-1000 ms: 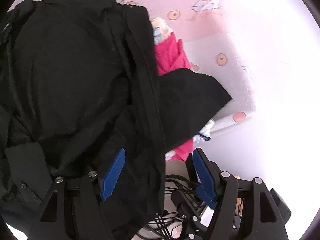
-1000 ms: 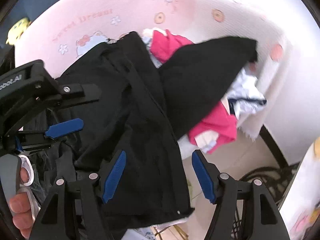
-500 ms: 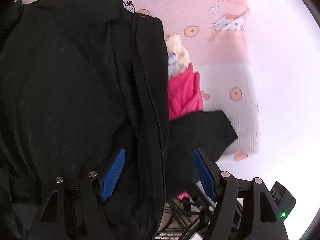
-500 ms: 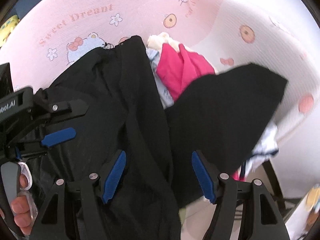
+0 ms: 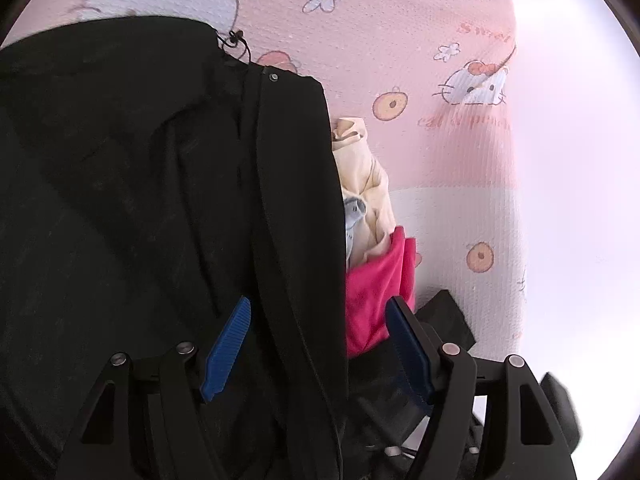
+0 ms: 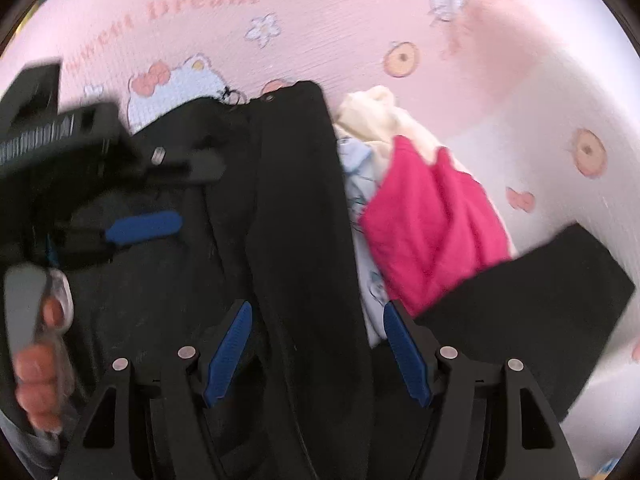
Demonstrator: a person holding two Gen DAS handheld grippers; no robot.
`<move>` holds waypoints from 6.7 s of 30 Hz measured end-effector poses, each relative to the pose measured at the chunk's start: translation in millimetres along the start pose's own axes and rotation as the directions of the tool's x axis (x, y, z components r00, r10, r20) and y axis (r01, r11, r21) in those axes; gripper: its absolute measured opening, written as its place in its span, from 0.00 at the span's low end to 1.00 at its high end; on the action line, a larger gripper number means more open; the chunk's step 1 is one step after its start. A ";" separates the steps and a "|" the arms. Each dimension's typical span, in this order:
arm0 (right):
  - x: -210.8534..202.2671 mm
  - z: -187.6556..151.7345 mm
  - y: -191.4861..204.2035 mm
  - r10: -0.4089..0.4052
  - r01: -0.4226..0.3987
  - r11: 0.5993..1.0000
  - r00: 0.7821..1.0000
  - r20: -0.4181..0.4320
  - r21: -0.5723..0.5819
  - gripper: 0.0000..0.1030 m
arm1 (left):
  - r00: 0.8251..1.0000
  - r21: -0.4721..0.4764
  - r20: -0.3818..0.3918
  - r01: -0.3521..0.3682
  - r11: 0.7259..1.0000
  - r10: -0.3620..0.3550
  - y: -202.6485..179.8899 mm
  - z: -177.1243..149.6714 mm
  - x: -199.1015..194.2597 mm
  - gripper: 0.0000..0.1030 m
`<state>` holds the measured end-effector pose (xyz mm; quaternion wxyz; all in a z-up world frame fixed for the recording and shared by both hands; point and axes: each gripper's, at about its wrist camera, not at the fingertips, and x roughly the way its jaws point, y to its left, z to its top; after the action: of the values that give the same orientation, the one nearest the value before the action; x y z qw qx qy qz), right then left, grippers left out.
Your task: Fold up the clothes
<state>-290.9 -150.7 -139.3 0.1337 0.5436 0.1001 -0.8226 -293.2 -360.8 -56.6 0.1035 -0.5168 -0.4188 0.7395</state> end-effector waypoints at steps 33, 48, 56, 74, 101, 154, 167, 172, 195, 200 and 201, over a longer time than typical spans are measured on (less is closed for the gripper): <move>107.3 55.3 9.9 0.029 -0.031 0.999 0.998 -0.056 -0.036 0.07 | 0.991 -0.063 -0.134 -0.013 0.998 0.004 44.0 101.1 84.4 0.66; 105.6 52.5 -22.0 0.091 -0.089 0.995 0.995 -0.046 0.044 0.11 | 0.993 0.069 -0.031 -0.113 0.991 0.115 8.8 119.7 117.0 0.31; 105.1 49.9 -13.0 0.032 -0.032 0.999 0.999 -0.023 0.014 0.06 | 0.999 0.019 -0.026 -0.047 0.999 0.048 10.3 116.2 107.5 0.12; 62.5 81.1 -97.4 -0.079 0.058 0.973 0.993 0.084 0.224 0.03 | 1.000 0.236 -0.014 0.021 0.971 -0.019 -144.5 117.1 145.9 0.11; 95.5 95.4 -117.4 -0.293 0.286 0.947 0.956 0.025 0.150 0.17 | 0.999 0.094 -0.004 0.054 0.994 -0.054 -86.0 135.8 68.7 0.57; 162.0 283.1 73.0 0.338 -0.195 0.893 0.887 -0.316 0.406 0.66 | 0.866 -0.604 0.136 -0.312 0.733 0.481 284.6 142.2 -295.4 0.75; 226.5 275.2 105.6 0.343 -0.144 0.855 0.878 -0.335 0.497 0.66 | 0.845 -0.740 0.036 -0.336 0.583 0.533 342.1 142.5 -258.8 0.61; 211.7 280.5 116.2 0.192 -0.090 0.929 0.947 -0.259 0.359 0.00 | 0.759 -0.683 0.004 -0.473 0.556 0.651 336.1 138.7 -272.0 0.12; 175.8 319.5 0.8 0.044 -0.015 0.989 0.979 -0.200 0.145 0.62 | 0.744 -0.765 0.176 -0.309 0.565 0.645 385.5 82.7 -418.7 0.08; 157.6 319.3 -45.0 0.005 0.002 0.997 0.994 -0.106 0.071 0.62 | 0.746 -0.768 0.171 -0.309 0.561 0.644 397.7 74.1 -411.0 0.08; 155.6 317.9 -54.9 0.014 -0.008 0.998 0.995 -0.101 0.059 0.62 | 0.748 -0.770 0.171 -0.305 0.560 0.642 401.2 71.5 -411.1 0.08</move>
<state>-642.8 -214.7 -157.9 0.1168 0.5890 0.0797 -0.7957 -59.1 -890.2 -61.3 -0.4050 -0.4323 -0.5177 0.6173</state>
